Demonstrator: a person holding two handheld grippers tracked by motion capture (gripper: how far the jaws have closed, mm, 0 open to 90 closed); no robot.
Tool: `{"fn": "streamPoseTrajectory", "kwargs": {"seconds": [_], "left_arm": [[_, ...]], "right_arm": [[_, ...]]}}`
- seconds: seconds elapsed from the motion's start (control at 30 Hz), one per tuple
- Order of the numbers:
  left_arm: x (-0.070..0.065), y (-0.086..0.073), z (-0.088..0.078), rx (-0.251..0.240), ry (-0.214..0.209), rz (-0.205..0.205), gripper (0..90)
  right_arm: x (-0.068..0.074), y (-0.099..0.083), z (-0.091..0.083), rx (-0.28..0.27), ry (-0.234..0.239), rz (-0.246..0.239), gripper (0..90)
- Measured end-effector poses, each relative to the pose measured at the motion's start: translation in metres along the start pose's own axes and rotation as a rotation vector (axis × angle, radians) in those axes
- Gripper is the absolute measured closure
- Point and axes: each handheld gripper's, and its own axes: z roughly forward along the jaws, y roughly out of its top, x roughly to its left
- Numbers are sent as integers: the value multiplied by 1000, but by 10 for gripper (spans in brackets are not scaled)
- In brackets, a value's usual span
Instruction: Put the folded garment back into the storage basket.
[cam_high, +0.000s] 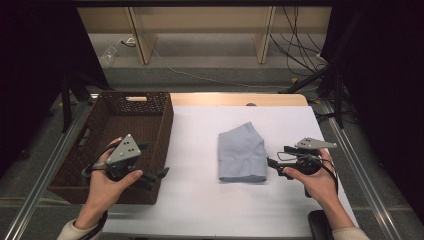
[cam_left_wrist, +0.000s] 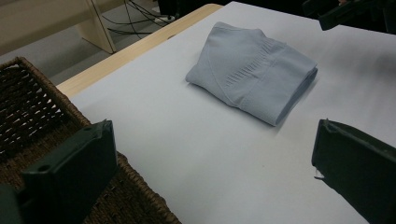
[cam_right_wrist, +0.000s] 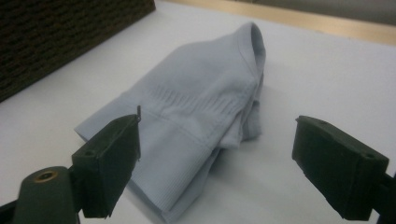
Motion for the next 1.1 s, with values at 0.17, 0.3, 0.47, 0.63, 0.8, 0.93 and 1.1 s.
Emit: {"fn": "streamPoseTrajectory", "kwargs": {"seconds": [0.17, 0.3, 0.47, 0.63, 0.8, 0.93, 1.1], "left_arm": [[-1, -2, 1, 1, 1, -3, 0], [-1, -2, 2, 0, 2, -5, 0], [-1, -2, 0, -7, 5, -7, 0], [-1, -2, -1, -7, 9, -8, 0], [-1, -2, -2, -10, 12, -10, 0], [0, -2, -2, -11, 14, -9, 0], [0, -1, -3, -12, 19, -9, 0]], "right_arm": [[-1, 8, 7, 57, -16, 35, 151], [0, 14, 15, 97, -29, 21, 112], [-2, 25, 27, 117, -44, 9, 32], [0, 31, 35, 125, -55, 5, 3], [3, 34, 45, 153, -76, -6, 3], [2, 37, 51, 165, -79, -6, 3], [0, 39, 62, 189, -81, 4, 3]]}}
